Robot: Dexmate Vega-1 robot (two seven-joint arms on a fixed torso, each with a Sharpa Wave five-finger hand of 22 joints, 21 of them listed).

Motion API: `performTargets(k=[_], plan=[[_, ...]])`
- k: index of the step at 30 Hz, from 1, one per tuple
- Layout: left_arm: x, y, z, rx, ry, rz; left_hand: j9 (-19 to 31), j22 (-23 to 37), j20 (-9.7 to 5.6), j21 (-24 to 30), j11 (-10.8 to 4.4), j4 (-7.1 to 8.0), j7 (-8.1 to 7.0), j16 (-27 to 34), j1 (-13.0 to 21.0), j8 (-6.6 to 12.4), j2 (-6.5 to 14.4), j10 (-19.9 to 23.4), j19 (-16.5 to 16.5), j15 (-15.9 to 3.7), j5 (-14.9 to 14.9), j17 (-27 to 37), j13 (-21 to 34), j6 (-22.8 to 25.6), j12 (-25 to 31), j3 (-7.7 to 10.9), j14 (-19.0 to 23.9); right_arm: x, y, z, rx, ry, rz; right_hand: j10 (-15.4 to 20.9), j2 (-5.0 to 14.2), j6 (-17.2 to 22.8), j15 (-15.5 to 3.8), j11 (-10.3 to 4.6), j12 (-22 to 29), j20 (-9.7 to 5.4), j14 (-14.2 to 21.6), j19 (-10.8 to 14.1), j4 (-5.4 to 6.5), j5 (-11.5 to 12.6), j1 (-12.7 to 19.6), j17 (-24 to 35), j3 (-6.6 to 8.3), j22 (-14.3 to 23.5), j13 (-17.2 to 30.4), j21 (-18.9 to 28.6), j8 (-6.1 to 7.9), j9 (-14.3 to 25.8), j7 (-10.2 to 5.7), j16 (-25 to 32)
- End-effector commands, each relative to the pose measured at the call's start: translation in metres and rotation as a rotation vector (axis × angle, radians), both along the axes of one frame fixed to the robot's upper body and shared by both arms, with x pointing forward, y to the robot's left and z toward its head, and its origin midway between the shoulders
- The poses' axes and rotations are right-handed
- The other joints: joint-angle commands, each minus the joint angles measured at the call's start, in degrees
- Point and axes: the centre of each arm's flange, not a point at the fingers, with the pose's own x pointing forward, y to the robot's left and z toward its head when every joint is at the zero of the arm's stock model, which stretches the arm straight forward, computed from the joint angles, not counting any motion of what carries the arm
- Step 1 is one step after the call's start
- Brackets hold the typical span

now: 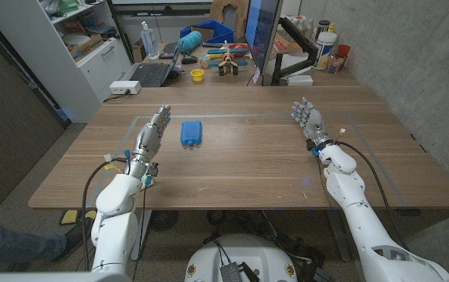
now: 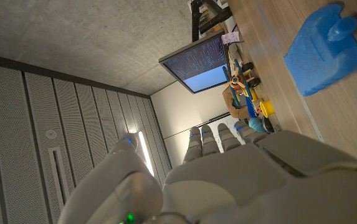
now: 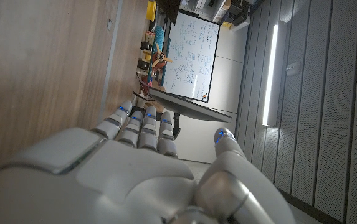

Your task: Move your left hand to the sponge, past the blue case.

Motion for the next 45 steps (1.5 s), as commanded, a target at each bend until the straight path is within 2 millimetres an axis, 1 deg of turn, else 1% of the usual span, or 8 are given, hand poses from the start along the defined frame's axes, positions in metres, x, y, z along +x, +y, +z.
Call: performTargets(k=[1, 7, 20, 26, 32, 45], plan=[[-0.010, 0.008, -0.009, -0.001, 0.012, 0.039, 0.3, 0.2, 0.56, 0.5, -0.12, -0.45, 0.36, 0.5, 0.8, 0.38, -0.1, 0.5, -0.2, -0.13, 0.0, 0.2, 0.2, 0.3, 0.3, 0.26, 0.4, 0.000, -0.003, 0.002, 0.012, -0.008, 0.000, 0.5, 0.62, 0.7, -0.24, 0.07, 0.0, 0.46, 0.6, 0.2, 0.16, 0.2, 0.4, 0.2, -0.28, 0.2, 0.3, -0.3, -0.05, 0.2, -0.17, -0.1], [-0.014, 0.011, -0.012, 0.001, 0.018, 0.056, 0.3, 0.2, 0.61, 0.5, 0.18, -0.56, 0.34, 0.5, 1.0, 0.38, 0.0, 0.7, -0.2, -0.19, -0.1, 0.2, 0.2, 0.5, 0.3, 0.28, 0.4, 0.001, -0.005, 0.002, 0.018, -0.008, -0.002, 0.5, 0.65, 0.7, -0.20, -0.03, 0.0, 0.48, 0.6, 0.2, 0.12, 0.2, 0.4, 0.2, -0.35, 0.2, 0.3, -0.3, -0.06, 0.2, -0.12, -0.1], [-0.019, 0.017, -0.014, 0.025, 0.029, 0.105, 0.3, 0.2, 0.78, 0.5, 0.03, -0.88, 0.18, 0.5, 1.6, 0.42, 0.1, 0.9, -0.3, -0.27, -0.2, 0.2, 0.2, 0.8, 0.3, 0.38, 0.7, 0.002, -0.009, 0.000, 0.028, -0.005, -0.006, 0.7, 0.69, 0.8, -0.25, 0.02, 0.1, 0.49, 0.7, 0.2, 0.01, 0.2, 0.4, 0.1, -0.51, 0.2, 0.3, -0.5, -0.06, 0.2, -0.29, -0.1], [-0.022, 0.018, -0.013, 0.079, 0.026, 0.178, 0.3, 0.2, 0.85, 0.5, -0.06, -0.98, 0.08, 0.5, 1.8, 0.39, 0.1, 0.9, -0.3, -0.25, -0.2, 0.2, 0.2, 0.9, 0.3, 0.41, 0.8, 0.003, -0.011, 0.000, 0.031, -0.005, -0.008, 0.7, 0.69, 0.8, -0.24, 0.02, 0.0, 0.53, 0.7, 0.2, -0.02, 0.2, 0.4, 0.1, -0.56, 0.2, 0.3, -0.6, -0.06, 0.2, -0.32, -0.1], [-0.024, 0.018, -0.013, 0.094, 0.026, 0.192, 0.3, 0.2, 0.91, 0.5, -0.21, -1.10, 0.02, 0.5, 2.1, 0.44, 0.2, 1.0, -0.3, -0.32, -0.2, 0.2, 0.2, 1.1, 0.3, 0.45, 0.8, 0.002, -0.013, -0.001, 0.036, -0.007, -0.012, 0.7, 0.72, 0.9, -0.23, 0.09, 0.0, 0.49, 0.7, 0.2, -0.06, 0.2, 0.4, 0.1, -0.64, 0.2, 0.3, -0.6, -0.05, 0.2, -0.31, -0.2], [-0.037, 0.027, -0.016, 0.107, 0.028, 0.225, 0.3, 0.2, 0.99, 0.6, -0.02, -1.37, -0.02, 0.5, 2.6, 0.41, 0.3, 1.1, -0.2, -0.36, -0.3, 0.2, 0.2, 1.3, 0.3, 0.52, 1.0, 0.003, -0.013, -0.004, 0.038, -0.001, -0.013, 0.7, 0.79, 0.9, -0.25, 0.02, 0.0, 0.54, 0.7, 0.2, -0.11, 0.2, 0.4, 0.1, -0.79, 0.2, 0.3, -0.8, -0.07, 0.2, -0.35, -0.2]])
